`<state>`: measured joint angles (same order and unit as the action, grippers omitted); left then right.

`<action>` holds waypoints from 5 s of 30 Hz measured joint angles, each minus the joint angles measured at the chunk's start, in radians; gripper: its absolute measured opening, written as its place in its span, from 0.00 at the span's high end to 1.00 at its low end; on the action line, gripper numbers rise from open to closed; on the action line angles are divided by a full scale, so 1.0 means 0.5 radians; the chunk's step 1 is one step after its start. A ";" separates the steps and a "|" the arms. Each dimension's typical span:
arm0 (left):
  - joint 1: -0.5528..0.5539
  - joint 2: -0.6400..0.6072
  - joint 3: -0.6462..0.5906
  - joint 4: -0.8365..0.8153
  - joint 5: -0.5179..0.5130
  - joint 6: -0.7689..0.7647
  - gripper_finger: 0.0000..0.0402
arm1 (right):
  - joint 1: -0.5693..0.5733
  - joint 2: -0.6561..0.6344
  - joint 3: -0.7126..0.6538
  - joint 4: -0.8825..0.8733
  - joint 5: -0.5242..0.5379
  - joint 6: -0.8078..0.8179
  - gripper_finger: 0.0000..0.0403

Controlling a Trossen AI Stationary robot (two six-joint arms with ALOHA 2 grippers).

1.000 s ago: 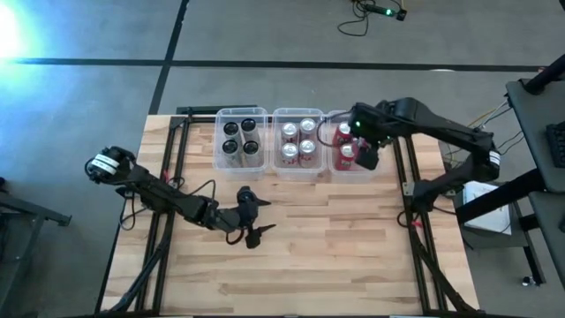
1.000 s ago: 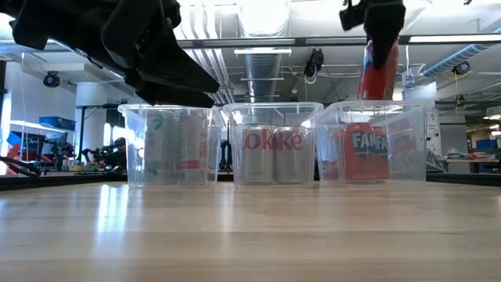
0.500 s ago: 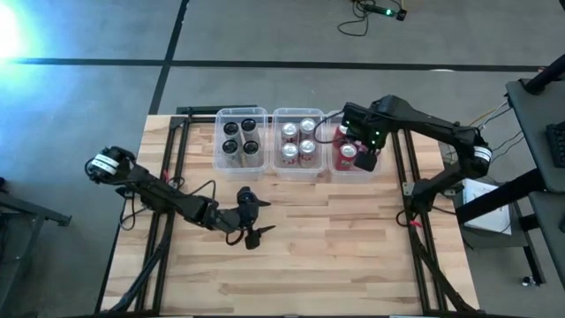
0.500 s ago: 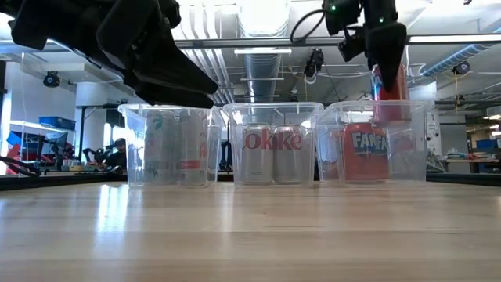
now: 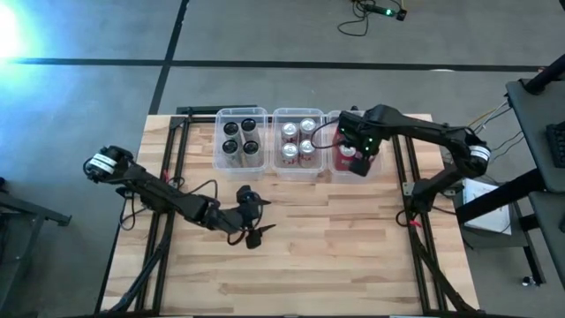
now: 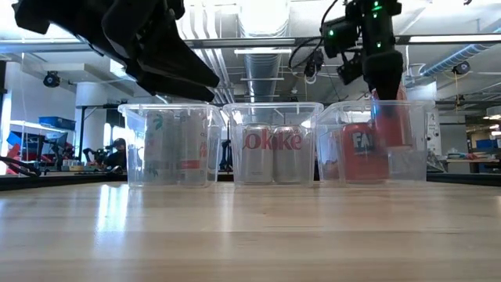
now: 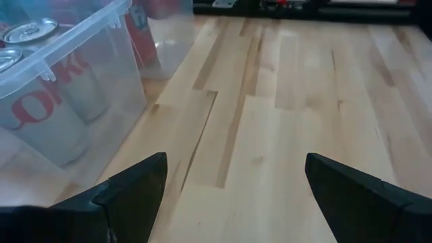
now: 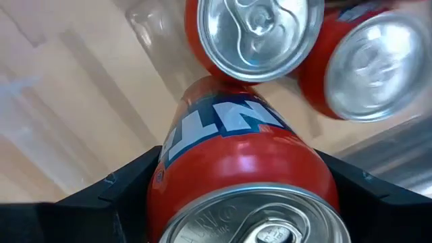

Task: Sort soda cans
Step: Put the red soda can into the right transparent bin, then return to Home Position

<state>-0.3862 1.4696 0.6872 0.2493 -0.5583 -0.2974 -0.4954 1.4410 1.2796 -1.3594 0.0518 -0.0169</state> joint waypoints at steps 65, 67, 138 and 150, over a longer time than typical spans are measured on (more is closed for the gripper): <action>-0.182 -0.710 0.023 -0.665 -0.091 -0.158 0.16 | 1.060 -0.481 -1.045 3.241 0.005 0.195 0.50; -0.179 -0.683 -0.062 -0.453 -0.135 -0.088 0.16 | 1.126 -0.373 -1.118 3.491 0.001 0.141 0.53; 0.604 -2.599 -1.349 -0.356 0.313 0.527 0.16 | 1.177 -2.822 -2.534 2.781 0.103 -0.093 0.97; 0.604 -2.563 -1.333 -0.359 0.311 0.527 0.16 | 1.177 -2.786 -2.535 2.785 0.106 -0.090 0.97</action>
<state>-0.0841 0.1883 0.0208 0.0696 -0.4026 -0.0339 0.0933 0.0479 0.0120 0.0330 0.1047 -0.0620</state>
